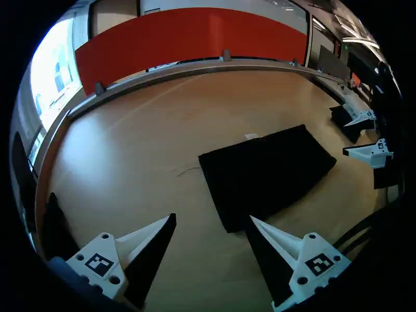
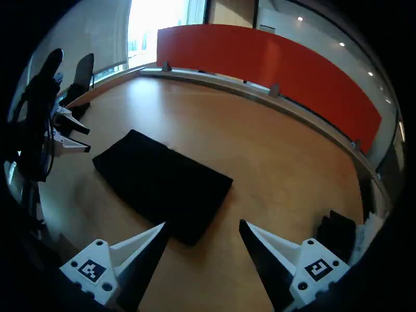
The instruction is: Fold towel
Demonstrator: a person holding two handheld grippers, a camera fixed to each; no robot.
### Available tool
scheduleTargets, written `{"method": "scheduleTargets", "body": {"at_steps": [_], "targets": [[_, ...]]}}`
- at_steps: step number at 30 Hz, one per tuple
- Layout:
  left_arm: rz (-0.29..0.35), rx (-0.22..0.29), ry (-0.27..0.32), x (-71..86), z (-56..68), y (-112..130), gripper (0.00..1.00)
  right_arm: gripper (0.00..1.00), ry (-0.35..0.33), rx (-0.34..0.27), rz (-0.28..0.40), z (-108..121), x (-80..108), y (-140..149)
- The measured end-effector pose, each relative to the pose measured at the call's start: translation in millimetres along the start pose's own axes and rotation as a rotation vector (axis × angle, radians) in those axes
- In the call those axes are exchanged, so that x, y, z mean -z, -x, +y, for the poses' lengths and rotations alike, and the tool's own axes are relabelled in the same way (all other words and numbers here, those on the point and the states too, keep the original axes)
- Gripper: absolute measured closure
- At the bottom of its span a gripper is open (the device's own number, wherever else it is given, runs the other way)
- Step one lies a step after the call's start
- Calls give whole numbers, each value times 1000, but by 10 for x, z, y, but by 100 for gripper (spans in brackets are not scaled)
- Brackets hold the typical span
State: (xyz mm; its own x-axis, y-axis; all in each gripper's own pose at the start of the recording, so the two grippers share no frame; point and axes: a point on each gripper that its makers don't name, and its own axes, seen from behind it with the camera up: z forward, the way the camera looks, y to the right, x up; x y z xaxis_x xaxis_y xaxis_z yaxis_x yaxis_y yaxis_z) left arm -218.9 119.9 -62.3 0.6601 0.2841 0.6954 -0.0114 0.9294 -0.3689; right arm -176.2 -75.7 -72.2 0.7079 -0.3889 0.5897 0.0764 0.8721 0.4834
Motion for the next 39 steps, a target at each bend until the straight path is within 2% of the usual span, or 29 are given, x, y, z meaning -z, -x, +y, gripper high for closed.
{"method": "scheduleTargets", "body": {"at_steps": [12, 30, 39], "targets": [[28, 30, -20, 126, -25, 25, 6, 0, -31, 28, -3, -23, -34, -5], [74, 120, -65, 392, -87, 150, 6, 0, -94, 110, -25, -90, -104, 19], [99, 127, -68, 482, -74, 179, 6, 0, -114, 136, -37, -108, -131, 25]]}}
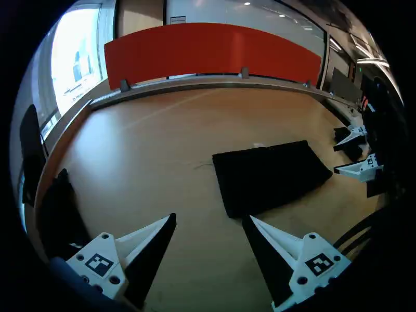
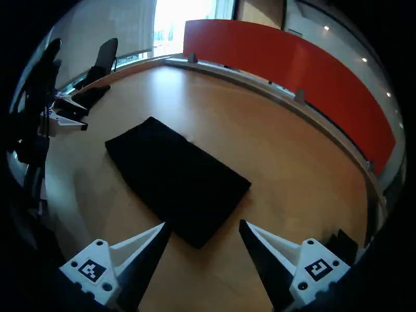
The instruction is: Fold towel
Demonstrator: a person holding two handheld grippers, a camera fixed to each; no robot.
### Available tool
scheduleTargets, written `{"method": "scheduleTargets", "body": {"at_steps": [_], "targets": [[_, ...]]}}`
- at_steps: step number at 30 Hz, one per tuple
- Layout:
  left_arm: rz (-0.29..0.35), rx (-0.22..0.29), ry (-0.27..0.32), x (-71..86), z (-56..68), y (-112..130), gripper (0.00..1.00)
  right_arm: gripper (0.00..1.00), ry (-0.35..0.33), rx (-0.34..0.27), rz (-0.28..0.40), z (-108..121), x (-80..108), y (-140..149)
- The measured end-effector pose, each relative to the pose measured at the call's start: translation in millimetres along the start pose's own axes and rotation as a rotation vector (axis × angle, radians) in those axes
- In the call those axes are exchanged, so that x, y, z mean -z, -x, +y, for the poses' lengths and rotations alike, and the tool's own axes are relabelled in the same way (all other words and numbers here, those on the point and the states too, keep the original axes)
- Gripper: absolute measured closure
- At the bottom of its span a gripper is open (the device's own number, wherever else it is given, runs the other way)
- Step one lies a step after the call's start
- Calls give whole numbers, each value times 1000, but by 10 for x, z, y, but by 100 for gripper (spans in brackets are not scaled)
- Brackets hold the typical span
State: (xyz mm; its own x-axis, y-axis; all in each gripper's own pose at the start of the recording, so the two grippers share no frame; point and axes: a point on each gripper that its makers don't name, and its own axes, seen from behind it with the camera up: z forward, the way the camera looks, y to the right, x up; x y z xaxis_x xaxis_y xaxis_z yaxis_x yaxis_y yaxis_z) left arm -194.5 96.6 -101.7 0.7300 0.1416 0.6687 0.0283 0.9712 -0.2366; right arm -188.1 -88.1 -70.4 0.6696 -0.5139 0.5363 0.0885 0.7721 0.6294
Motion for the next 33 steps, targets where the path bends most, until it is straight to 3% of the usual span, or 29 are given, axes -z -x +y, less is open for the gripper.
{"method": "scheduleTargets", "body": {"at_steps": [23, 33], "targets": [[60, 14, -12, 90, -26, 140, 6, 0, -56, 62, -62, -105, -121, 137], [86, 7, -38, 96, -102, 241, 6, 9, -77, 81, -95, -88, -143, 215]]}}
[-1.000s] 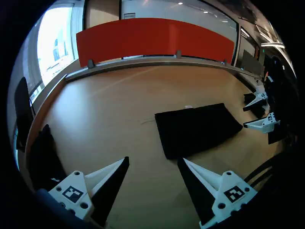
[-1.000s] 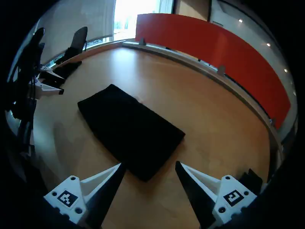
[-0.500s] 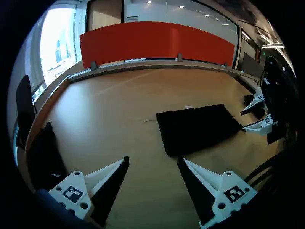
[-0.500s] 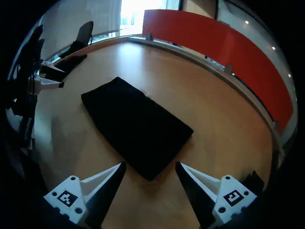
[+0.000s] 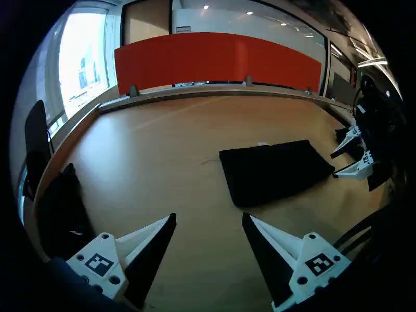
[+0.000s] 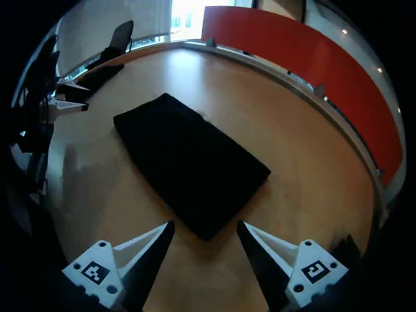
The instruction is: Fold towel
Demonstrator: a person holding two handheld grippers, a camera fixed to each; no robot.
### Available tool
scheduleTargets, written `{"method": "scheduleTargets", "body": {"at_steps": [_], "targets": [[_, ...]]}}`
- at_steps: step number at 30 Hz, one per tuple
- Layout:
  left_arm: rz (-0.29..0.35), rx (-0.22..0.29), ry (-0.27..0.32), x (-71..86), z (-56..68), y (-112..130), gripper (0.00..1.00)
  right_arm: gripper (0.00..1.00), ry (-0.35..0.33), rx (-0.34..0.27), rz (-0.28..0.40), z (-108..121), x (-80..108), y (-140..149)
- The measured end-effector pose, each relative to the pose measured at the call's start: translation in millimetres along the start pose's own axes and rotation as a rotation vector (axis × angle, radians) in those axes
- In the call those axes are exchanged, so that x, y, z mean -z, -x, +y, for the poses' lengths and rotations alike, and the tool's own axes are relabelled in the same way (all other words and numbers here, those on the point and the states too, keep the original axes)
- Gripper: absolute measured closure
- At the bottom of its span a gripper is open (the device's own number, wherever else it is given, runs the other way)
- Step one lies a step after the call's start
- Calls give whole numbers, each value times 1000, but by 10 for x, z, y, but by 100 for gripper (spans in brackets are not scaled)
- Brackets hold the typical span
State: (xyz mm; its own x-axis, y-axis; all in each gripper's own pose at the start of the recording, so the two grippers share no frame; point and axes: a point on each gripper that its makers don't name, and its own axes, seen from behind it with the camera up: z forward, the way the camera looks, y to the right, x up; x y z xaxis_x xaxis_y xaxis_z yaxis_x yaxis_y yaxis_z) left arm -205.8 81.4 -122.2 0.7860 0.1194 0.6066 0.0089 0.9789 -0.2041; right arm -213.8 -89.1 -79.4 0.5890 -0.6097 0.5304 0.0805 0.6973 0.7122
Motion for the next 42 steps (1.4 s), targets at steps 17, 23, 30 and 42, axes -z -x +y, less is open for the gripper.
{"method": "scheduleTargets", "body": {"at_steps": [17, 23, 30, 42], "targets": [[2, 9, -13, 45, -64, 127, 6, 43, -39, 5, -50, -31, -14, 126], [4, 13, -12, 66, -63, 136, 6, 61, -44, -2, -57, -37, -49, 145], [6, 9, -15, 78, -76, 142, 6, 64, -40, -13, -62, -13, -59, 175], [9, 6, -22, 86, -108, 120, 6, 95, -43, -27, -47, -11, -50, 147]]}}
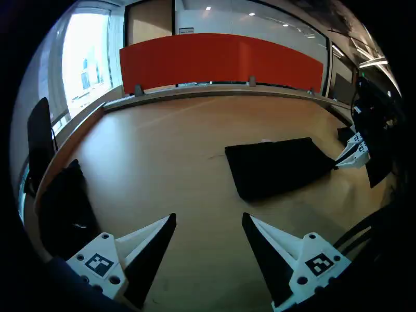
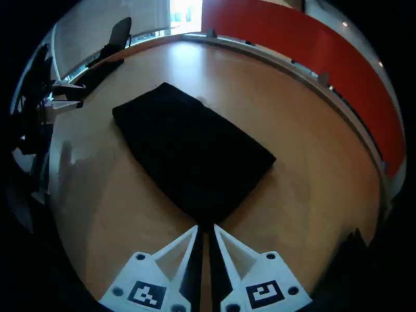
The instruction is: Fold towel
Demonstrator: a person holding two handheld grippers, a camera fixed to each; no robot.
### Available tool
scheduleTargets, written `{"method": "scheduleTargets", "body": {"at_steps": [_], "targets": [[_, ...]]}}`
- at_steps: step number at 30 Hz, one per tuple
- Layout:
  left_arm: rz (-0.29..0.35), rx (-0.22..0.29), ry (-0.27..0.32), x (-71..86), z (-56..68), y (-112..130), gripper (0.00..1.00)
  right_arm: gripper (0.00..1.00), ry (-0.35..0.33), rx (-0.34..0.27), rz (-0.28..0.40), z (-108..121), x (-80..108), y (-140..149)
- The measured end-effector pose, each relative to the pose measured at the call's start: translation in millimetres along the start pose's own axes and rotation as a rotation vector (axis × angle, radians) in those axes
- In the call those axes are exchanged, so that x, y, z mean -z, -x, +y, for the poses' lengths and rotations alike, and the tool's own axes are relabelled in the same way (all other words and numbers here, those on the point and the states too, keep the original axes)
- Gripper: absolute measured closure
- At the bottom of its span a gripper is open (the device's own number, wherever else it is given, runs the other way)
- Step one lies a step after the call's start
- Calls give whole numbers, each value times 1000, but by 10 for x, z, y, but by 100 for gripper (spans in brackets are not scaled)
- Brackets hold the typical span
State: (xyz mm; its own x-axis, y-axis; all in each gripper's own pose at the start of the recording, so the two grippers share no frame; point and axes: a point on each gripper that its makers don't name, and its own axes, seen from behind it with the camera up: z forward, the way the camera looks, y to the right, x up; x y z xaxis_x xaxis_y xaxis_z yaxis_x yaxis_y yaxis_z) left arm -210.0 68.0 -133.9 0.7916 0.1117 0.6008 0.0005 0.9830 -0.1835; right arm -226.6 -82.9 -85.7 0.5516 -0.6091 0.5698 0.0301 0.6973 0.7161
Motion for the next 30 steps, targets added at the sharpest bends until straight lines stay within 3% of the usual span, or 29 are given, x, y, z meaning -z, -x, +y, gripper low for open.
{"method": "scheduleTargets", "body": {"at_steps": [11, 30], "targets": [[9, -9, -8, 10, -46, -71, 6, 96, 25, 1, 43, 19, 73, -167], [16, -10, -7, 68, -25, -145, 6, 96, 88, 48, 139, 188, 460, -626]]}}
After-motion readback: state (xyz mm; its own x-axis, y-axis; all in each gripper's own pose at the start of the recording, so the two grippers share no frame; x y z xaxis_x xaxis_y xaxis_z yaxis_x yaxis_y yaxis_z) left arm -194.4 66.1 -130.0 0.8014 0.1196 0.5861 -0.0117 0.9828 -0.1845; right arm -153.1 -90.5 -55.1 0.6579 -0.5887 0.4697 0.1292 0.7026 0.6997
